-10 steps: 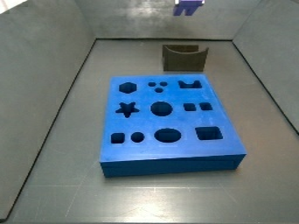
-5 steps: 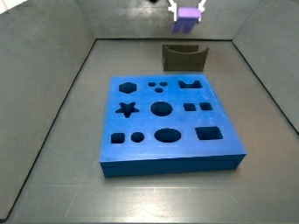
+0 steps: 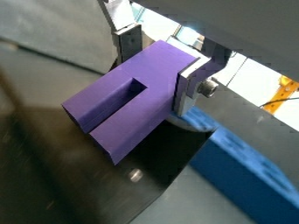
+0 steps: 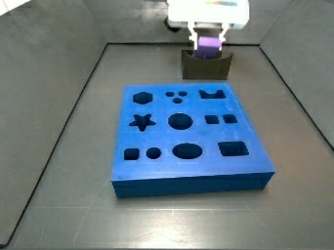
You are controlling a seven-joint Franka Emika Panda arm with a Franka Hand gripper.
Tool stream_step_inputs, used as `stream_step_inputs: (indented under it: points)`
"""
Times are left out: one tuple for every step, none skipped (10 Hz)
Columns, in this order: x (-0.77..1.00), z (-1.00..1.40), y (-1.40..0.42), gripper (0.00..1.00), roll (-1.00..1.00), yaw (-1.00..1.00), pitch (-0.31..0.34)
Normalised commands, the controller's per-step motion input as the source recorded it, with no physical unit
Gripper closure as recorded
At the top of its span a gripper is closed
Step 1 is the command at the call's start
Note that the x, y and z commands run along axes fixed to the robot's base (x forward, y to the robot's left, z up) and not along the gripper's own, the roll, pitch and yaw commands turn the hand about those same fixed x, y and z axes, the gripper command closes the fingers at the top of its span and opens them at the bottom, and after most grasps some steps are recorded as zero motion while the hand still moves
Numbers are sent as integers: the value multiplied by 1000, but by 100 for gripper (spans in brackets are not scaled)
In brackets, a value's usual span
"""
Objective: Pick up the double-square object. Move up. Place the double-square object on the fixture. Regrasp the double-square object. Move to above the board. Insert the double-square object.
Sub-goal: Place the double-square object on the fixture, then regrasp the double-square object.
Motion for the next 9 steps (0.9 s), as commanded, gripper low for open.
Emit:
stream_step_inputs:
  points:
    - [122, -534, 87, 100, -173, -133, -36]
    - [107, -367, 71, 100, -158, -111, -45]
    - [83, -213, 66, 100, -141, -76, -48]
    - [71, -196, 41, 100, -133, -55, -43]
    - [71, -191, 33, 100, -131, -38, -40]
    - [0, 0, 0, 0, 0, 0, 0]
    - [0, 1000, 0, 0, 29, -109, 14]
    - [-6, 1000, 0, 0, 30, -102, 18]
    - [-25, 1000, 6, 0, 35, -71, 19]
